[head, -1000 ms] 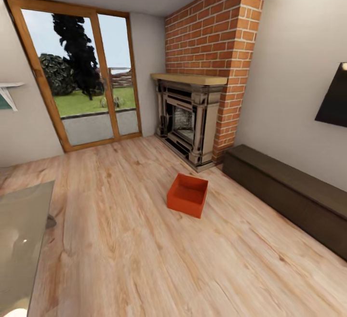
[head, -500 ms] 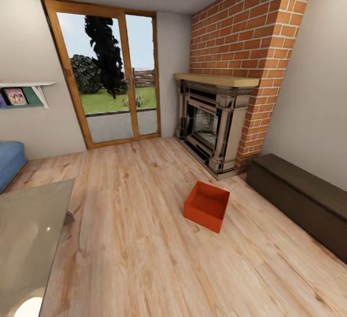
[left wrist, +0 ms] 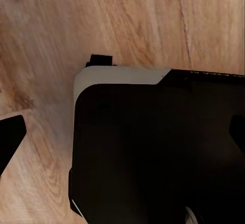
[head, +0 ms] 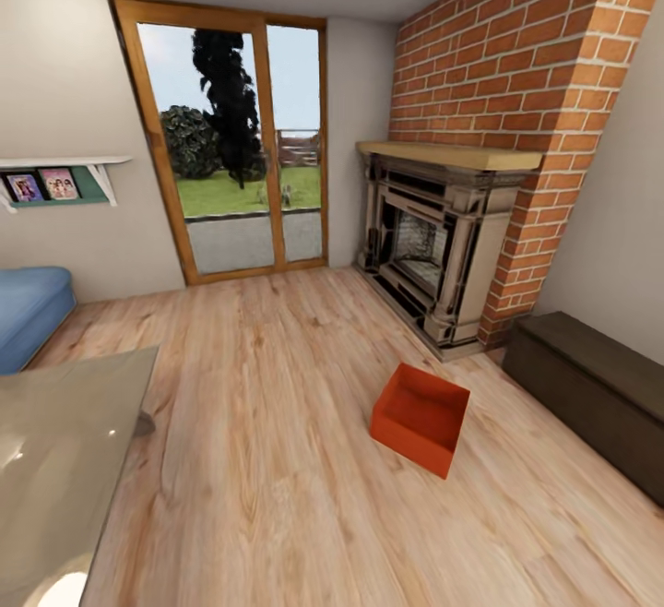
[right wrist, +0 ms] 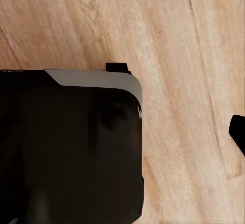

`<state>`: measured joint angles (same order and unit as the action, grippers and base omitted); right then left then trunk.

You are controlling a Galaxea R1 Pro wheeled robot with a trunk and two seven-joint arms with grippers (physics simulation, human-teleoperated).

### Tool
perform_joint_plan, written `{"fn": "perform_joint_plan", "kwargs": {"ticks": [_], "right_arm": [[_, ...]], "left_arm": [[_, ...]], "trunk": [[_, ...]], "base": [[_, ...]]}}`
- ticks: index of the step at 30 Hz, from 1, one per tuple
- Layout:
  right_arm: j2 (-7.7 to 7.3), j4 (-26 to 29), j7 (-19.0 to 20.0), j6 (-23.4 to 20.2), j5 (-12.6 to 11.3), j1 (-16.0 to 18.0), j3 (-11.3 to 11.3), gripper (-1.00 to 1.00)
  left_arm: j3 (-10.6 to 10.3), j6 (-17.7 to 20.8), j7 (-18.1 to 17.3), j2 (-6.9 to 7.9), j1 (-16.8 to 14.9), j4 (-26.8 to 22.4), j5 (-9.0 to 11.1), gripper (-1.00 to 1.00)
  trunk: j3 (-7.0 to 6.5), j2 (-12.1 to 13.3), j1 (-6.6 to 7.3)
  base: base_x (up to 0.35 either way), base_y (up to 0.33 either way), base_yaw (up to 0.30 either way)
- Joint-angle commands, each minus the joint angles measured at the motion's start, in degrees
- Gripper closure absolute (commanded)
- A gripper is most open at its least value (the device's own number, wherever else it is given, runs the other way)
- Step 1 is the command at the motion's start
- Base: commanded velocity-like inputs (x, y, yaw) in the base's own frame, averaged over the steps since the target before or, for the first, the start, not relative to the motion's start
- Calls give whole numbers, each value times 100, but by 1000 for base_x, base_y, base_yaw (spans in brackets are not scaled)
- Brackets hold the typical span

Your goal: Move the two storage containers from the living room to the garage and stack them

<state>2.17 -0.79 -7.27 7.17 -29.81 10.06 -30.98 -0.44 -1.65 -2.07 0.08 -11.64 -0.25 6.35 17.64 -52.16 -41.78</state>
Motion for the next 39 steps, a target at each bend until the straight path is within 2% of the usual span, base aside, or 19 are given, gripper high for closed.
{"fn": "perform_joint_plan", "kwargs": {"ticks": [1, 39], "right_arm": [[5, -8, -12, 21, -51, 4, -48, -100], [3, -8, -12, 21, -60, 4, -48, -100]], "left_arm": [[-8, -17, -22, 1, -4, 7, 59, -100], [-8, -16, -22, -2, -4, 7, 59, -100]], "trunk": [[7, -4, -4], [7, -4, -4]], "base": [[322, 0, 3], [322, 0, 0]]}}
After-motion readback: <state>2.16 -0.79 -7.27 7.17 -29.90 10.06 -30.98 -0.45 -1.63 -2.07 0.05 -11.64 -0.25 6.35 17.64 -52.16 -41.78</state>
